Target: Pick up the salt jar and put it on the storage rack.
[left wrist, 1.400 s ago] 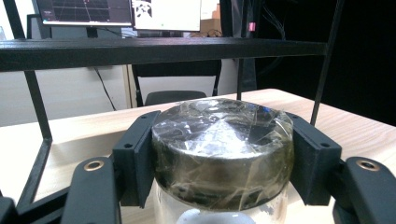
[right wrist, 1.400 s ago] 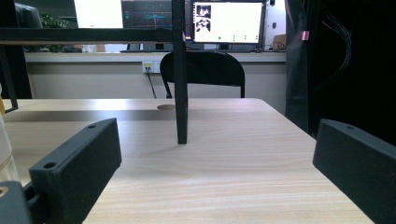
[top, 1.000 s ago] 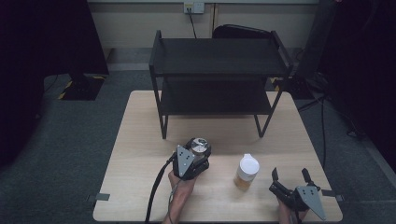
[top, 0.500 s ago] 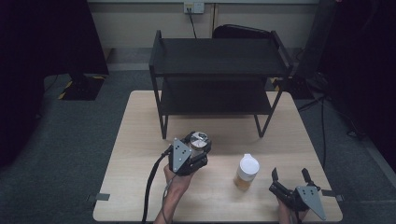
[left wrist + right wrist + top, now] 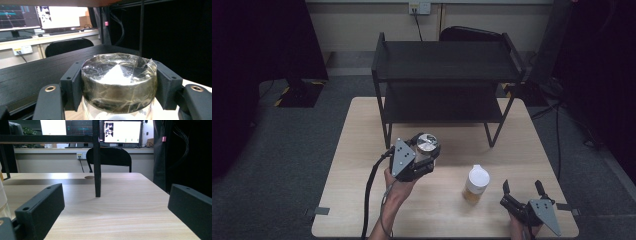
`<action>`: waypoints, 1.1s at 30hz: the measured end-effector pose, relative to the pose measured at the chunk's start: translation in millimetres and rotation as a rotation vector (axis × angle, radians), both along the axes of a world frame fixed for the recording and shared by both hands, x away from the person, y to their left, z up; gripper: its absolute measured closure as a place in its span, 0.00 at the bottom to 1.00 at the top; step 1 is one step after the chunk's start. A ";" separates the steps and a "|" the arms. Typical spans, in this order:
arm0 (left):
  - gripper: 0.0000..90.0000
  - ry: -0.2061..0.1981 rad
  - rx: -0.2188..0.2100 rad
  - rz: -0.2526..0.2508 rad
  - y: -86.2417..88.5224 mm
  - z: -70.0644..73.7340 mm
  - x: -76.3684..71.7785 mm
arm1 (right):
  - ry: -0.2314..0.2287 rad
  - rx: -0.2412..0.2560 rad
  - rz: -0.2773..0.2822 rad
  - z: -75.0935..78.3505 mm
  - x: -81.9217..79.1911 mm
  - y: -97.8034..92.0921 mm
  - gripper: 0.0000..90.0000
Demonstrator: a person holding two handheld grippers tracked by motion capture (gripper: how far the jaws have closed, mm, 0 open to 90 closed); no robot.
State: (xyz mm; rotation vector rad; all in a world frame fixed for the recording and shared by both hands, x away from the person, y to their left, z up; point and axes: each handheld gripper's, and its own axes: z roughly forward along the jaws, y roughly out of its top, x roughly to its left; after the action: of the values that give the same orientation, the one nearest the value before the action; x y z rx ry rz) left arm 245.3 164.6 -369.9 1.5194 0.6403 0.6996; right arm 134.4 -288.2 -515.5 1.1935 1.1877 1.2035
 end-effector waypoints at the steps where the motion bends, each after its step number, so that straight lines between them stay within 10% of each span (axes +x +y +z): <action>1: 0.39 0.002 -0.003 -0.008 1.8 3.0 2.1 | 0.000 0.000 0.000 0.0 0.0 0.0 0.00; 21: 0.39 -0.035 -0.081 -0.121 26.9 45.9 35.6 | 0.001 0.000 0.000 0.1 0.4 0.0 0.00; 33: 0.39 -0.073 -0.053 -0.162 30.1 105.3 56.2 | 0.000 0.000 0.009 0.0 0.3 -1.5 0.00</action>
State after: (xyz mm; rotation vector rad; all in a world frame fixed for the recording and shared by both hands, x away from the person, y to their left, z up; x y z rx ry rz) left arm 301.5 194.7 -264.6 1.4718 0.4714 0.6064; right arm 134.7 -289.7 -515.5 1.1897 1.1942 1.2104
